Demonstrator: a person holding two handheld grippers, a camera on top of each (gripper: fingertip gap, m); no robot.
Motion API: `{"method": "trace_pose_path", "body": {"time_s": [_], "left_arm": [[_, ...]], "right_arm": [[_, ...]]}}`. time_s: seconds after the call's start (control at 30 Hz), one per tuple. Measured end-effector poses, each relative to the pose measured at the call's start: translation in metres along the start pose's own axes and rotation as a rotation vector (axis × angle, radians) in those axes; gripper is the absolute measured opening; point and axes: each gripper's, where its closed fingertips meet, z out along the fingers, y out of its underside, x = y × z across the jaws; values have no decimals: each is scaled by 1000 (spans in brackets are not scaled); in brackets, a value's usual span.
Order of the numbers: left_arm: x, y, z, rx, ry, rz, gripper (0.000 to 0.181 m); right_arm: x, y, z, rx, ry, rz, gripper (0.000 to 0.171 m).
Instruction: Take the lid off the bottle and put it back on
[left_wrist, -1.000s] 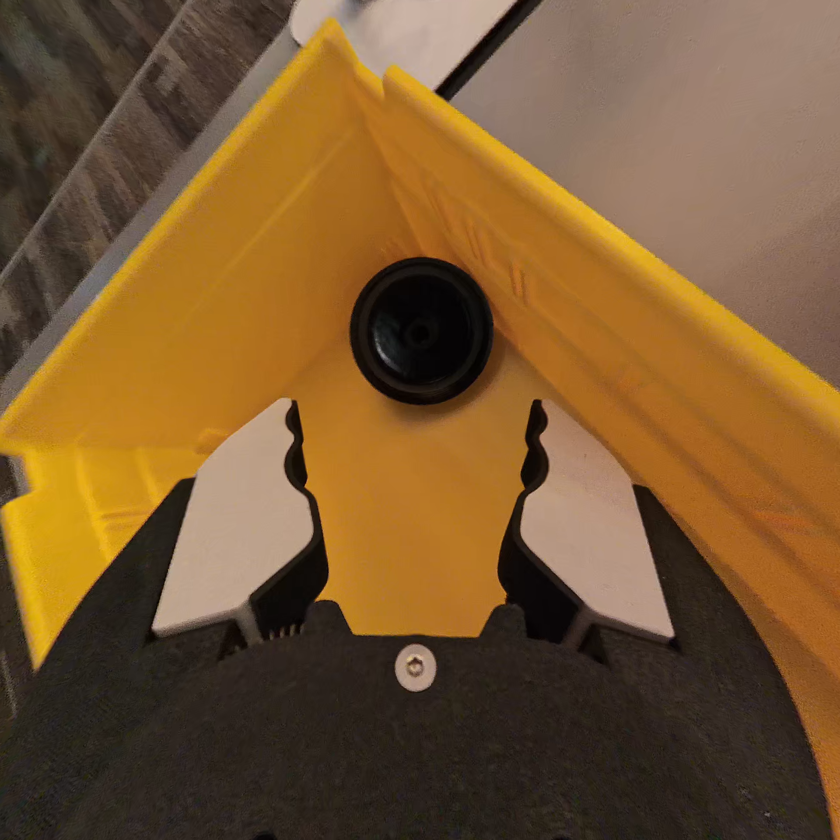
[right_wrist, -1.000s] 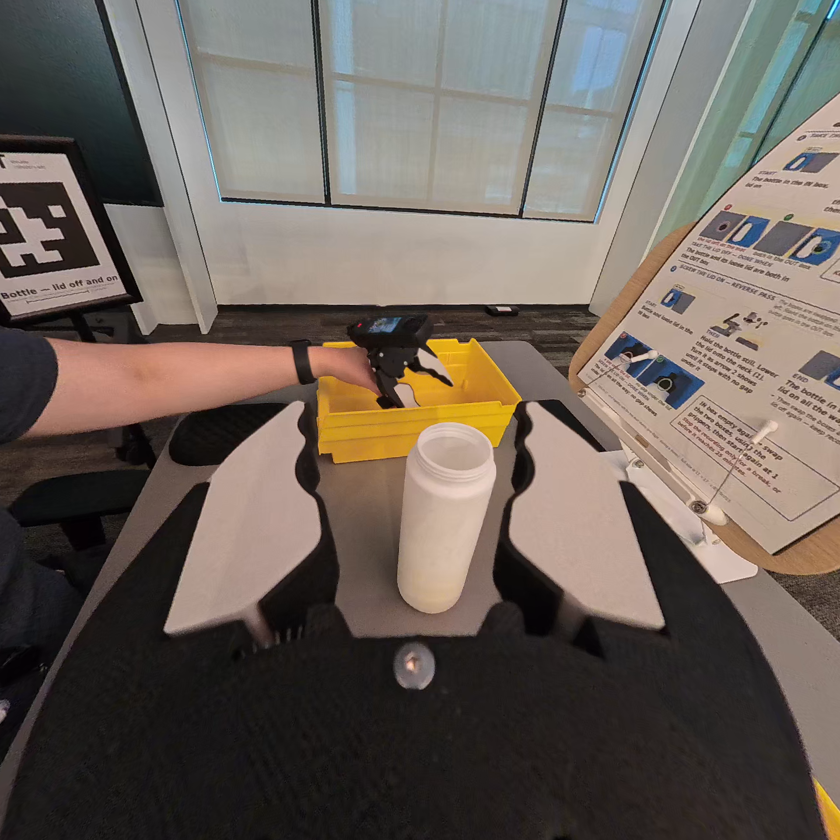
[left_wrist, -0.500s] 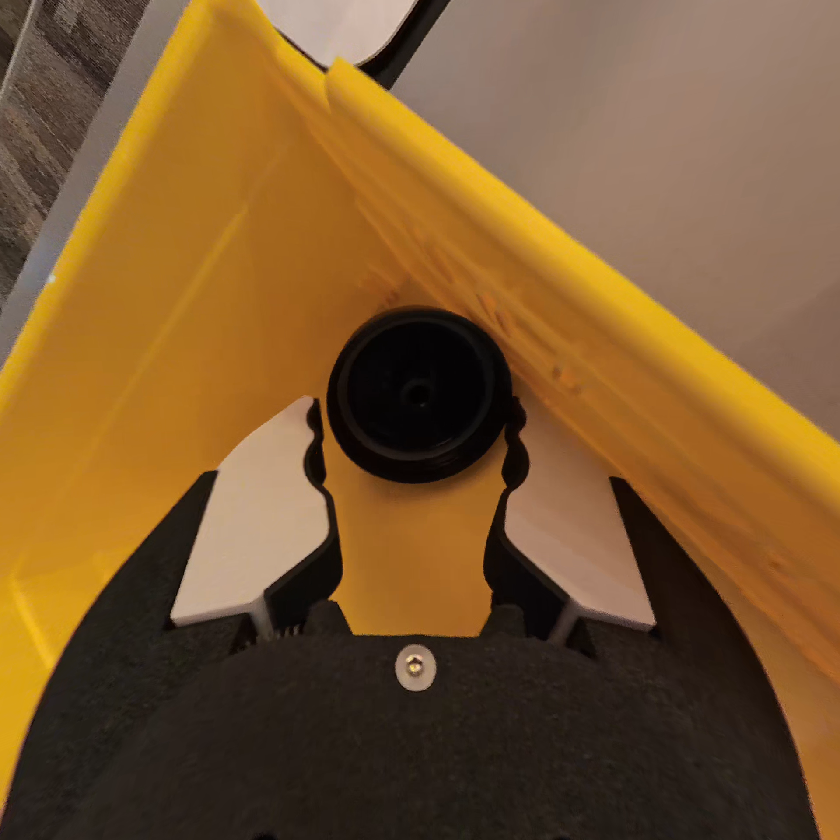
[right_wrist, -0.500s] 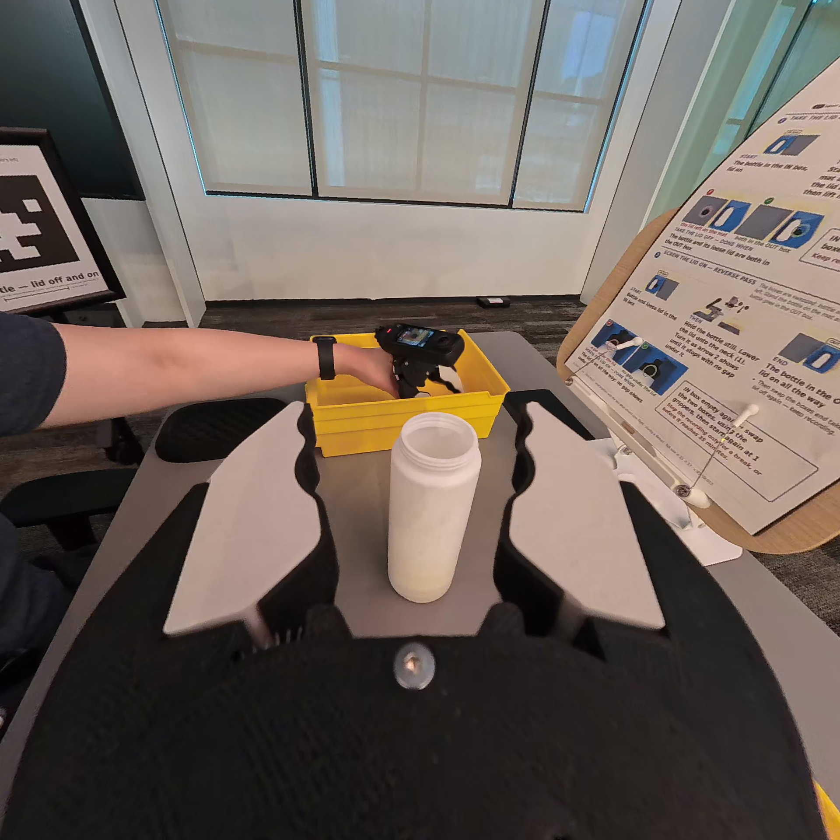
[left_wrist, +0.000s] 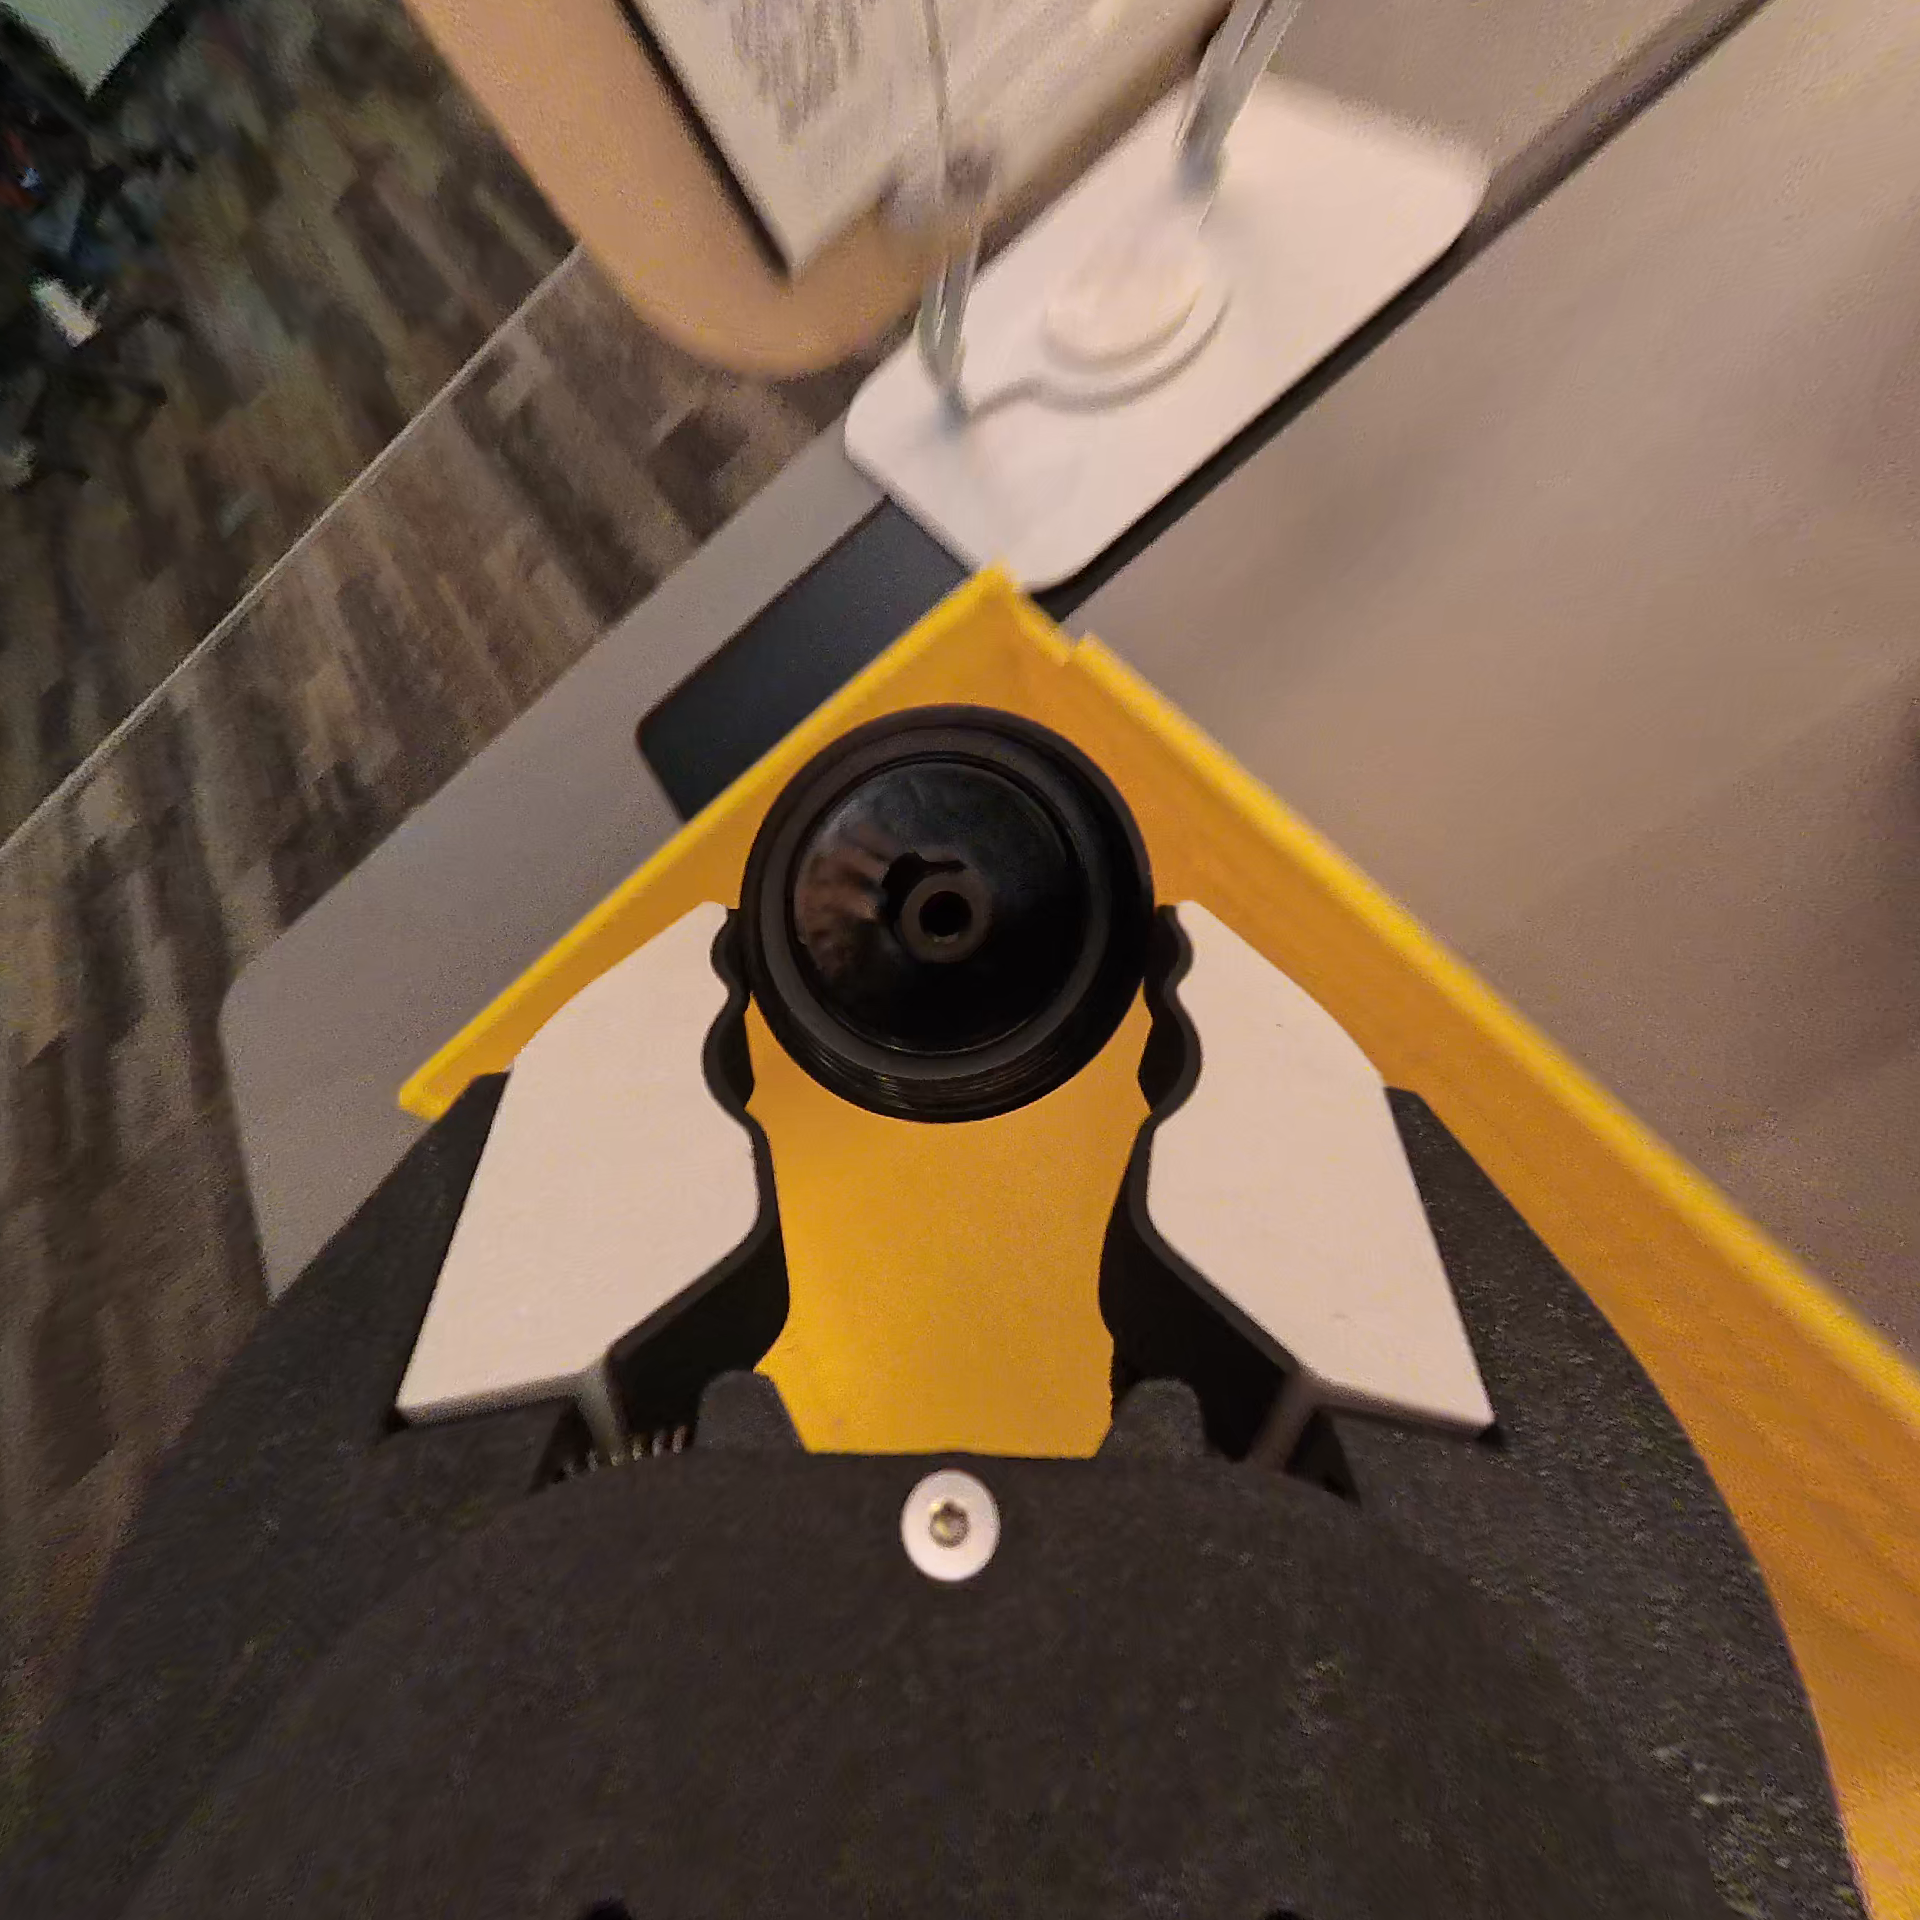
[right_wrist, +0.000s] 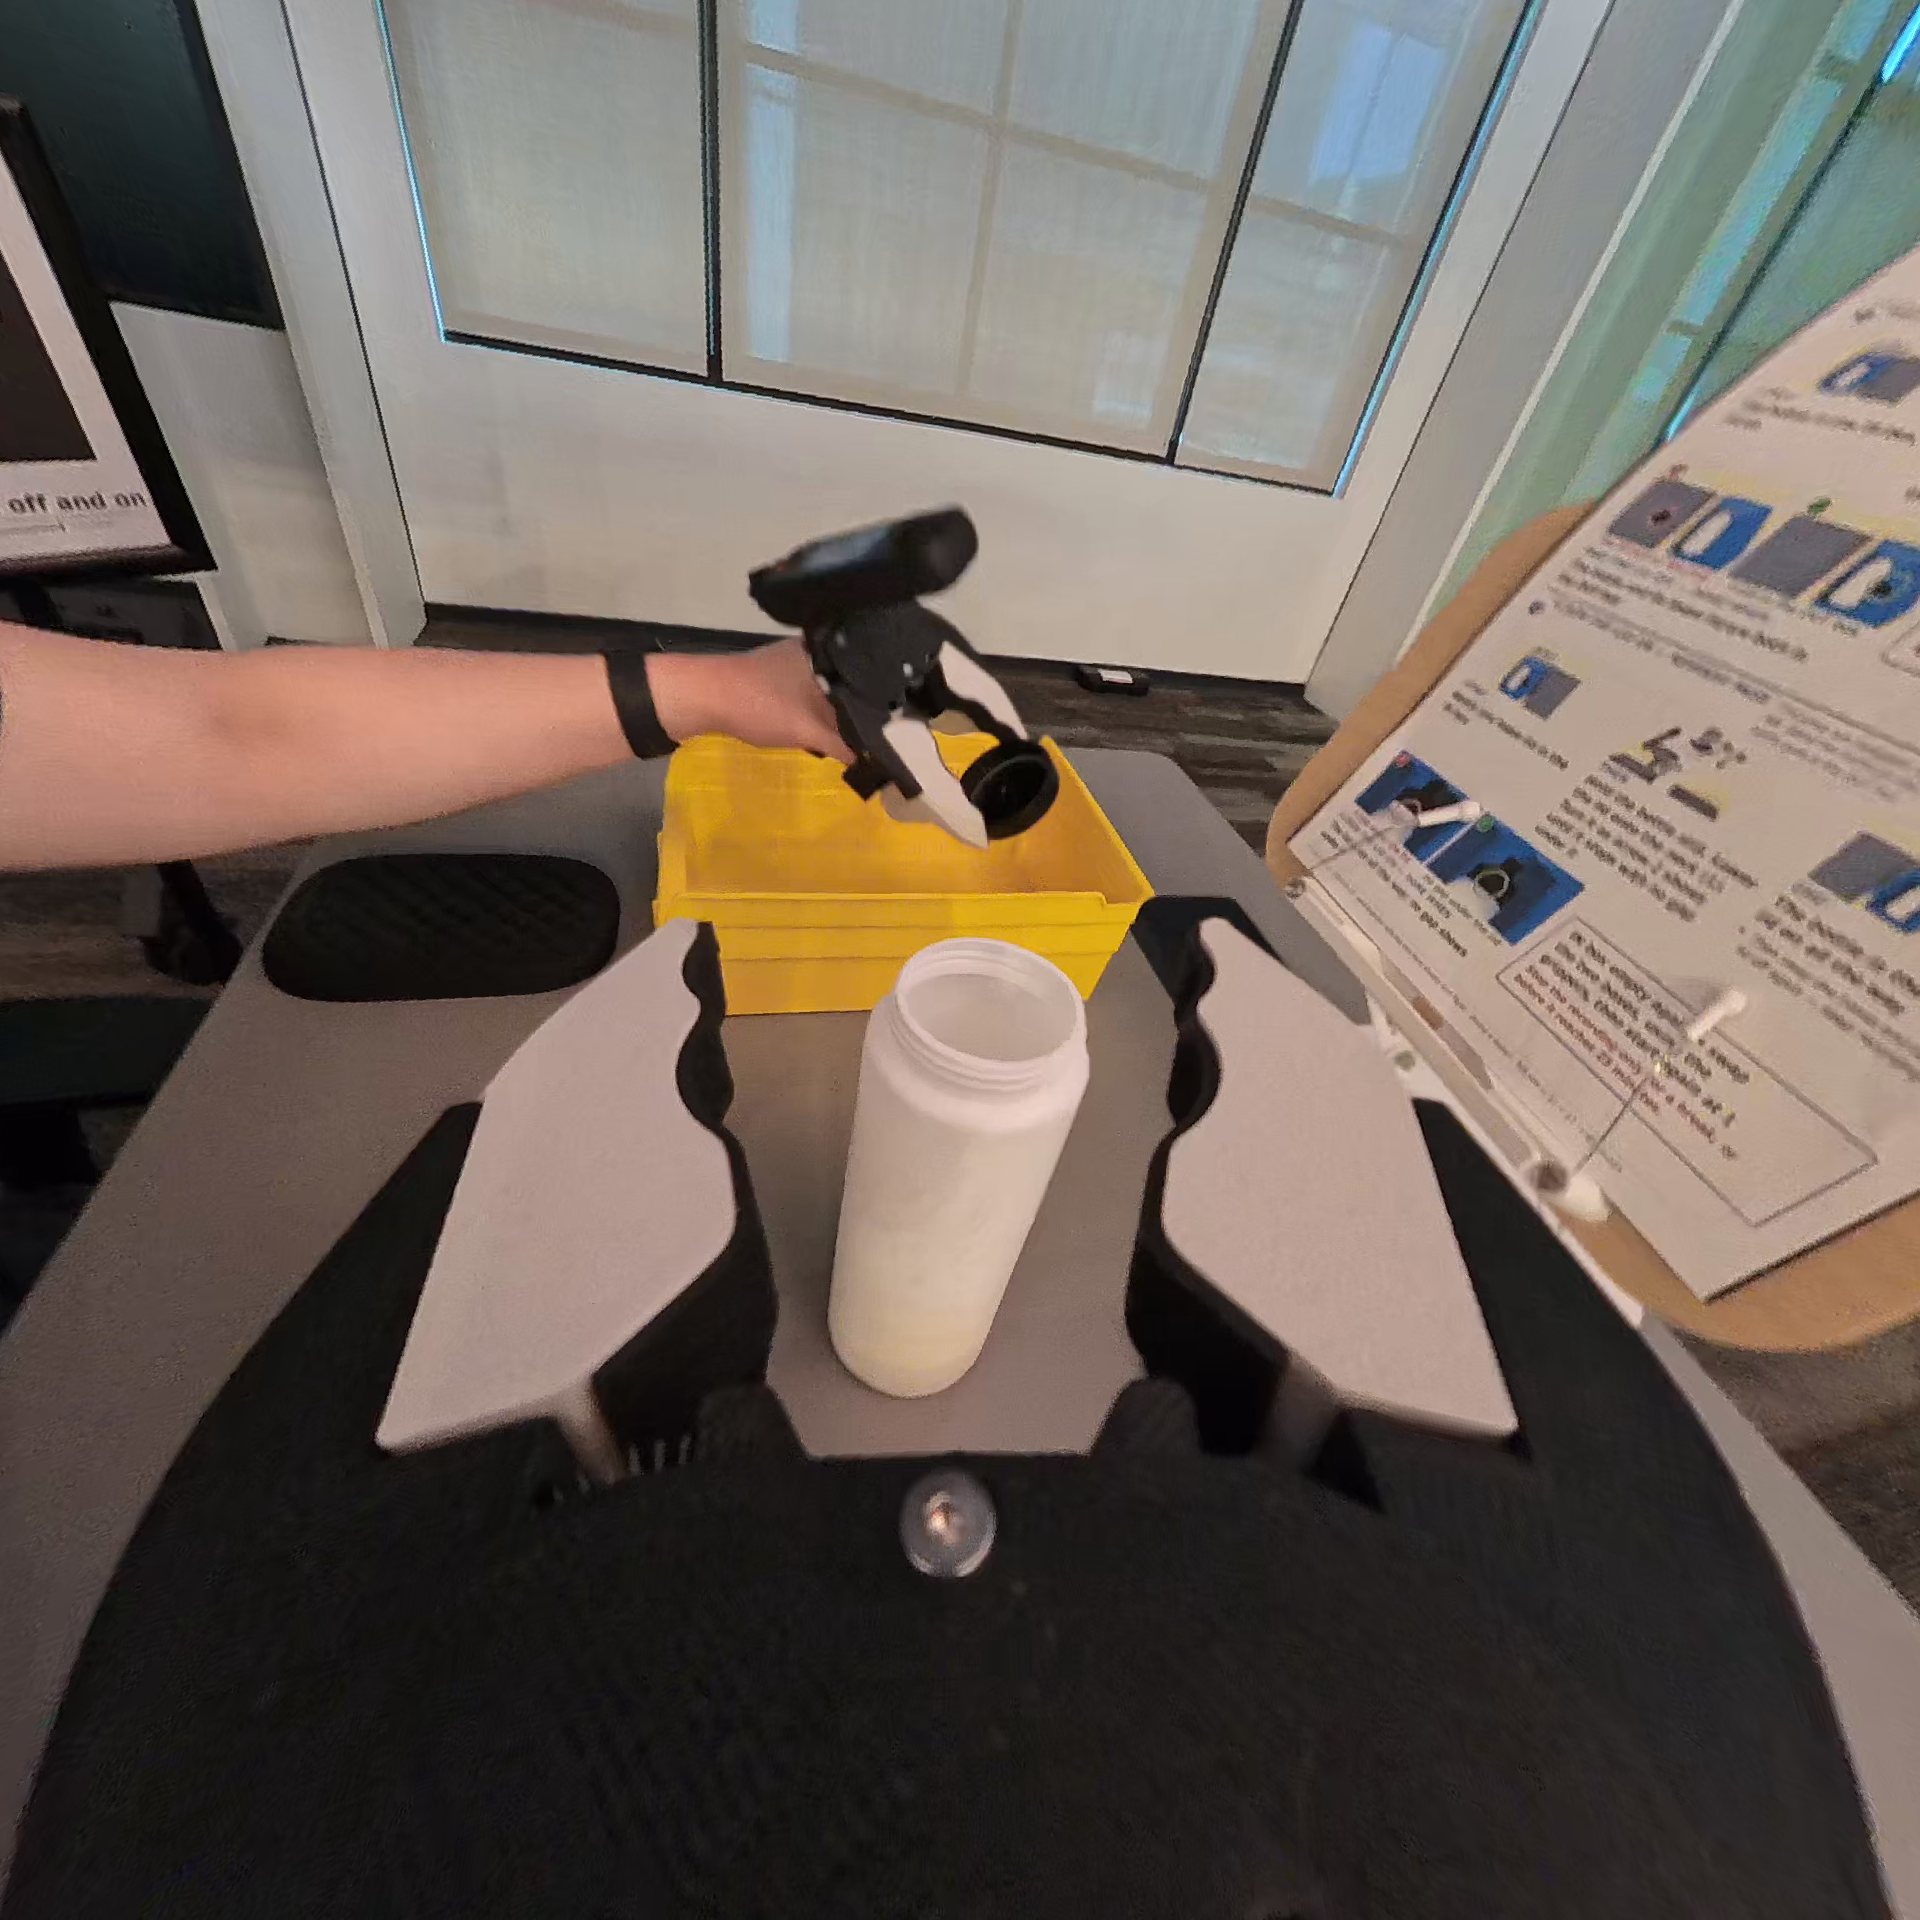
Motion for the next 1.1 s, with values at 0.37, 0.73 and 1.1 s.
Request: {"method": "trace_pose_path", "body": {"time_s": [0.37, 0.73, 1.1], "left_arm": [[168, -147, -166, 525, 827, -209, 73], [246, -168, -186, 507, 1159, -397, 73], [261, -181, -189, 564, 1222, -431, 74]], "right_arm": [[-64, -5, 51, 93, -104, -271, 75], [-91, -35, 47, 255, 181, -644, 76], [-97, -41, 42, 267, 245, -725, 73]]}}
